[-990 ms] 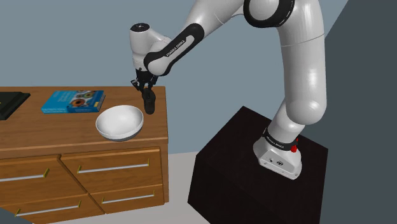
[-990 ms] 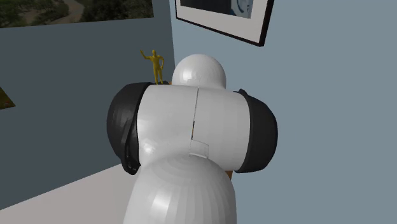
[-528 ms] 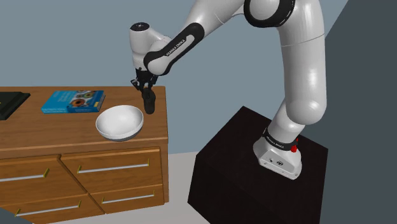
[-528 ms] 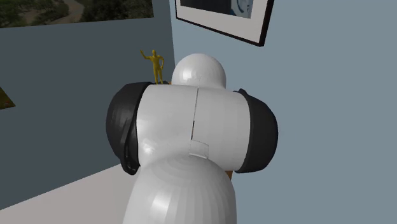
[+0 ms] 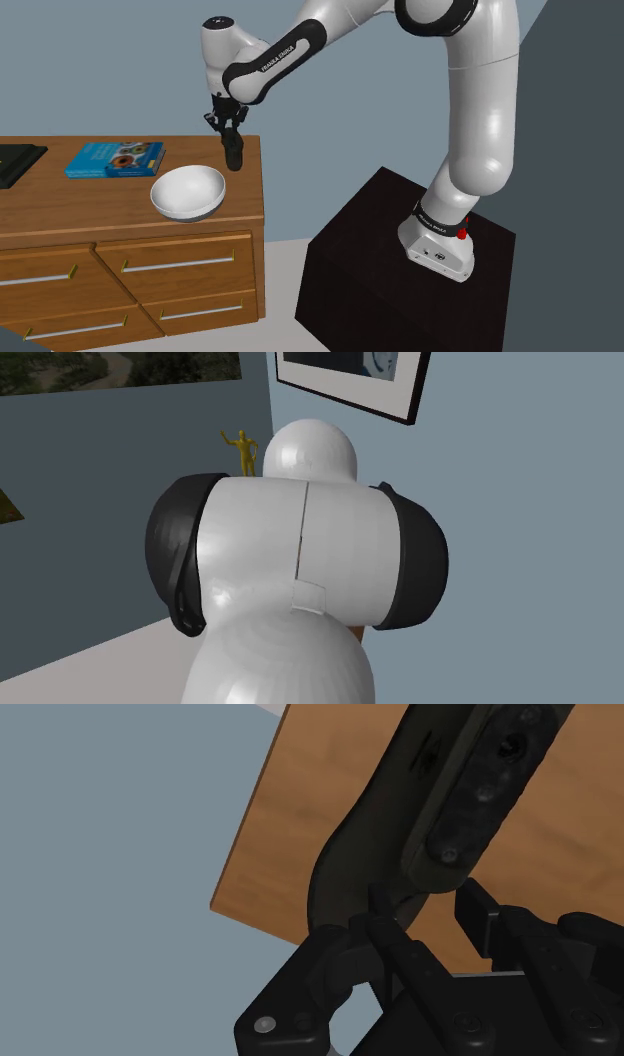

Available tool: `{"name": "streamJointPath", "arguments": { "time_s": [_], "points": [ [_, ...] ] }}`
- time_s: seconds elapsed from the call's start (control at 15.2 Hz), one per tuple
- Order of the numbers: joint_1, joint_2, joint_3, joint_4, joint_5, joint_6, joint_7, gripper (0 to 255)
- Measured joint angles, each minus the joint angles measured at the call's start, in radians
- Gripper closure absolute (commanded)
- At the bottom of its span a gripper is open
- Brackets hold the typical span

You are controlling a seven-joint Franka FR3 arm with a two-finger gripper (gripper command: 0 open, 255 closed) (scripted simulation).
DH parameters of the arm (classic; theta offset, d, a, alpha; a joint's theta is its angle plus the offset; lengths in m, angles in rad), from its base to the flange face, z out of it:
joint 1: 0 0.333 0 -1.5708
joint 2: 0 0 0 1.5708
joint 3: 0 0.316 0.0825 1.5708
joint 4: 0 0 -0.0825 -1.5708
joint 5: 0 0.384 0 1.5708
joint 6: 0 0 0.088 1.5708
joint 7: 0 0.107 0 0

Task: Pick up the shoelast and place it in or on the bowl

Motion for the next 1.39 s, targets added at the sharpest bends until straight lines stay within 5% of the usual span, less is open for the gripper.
{"name": "streamJointPath", "arguments": {
  "time_s": [1.39],
  "points": [
    [-0.017, -0.127, 0.039, 0.103, 0.083, -0.219, -0.083, 255]
  ]
}}
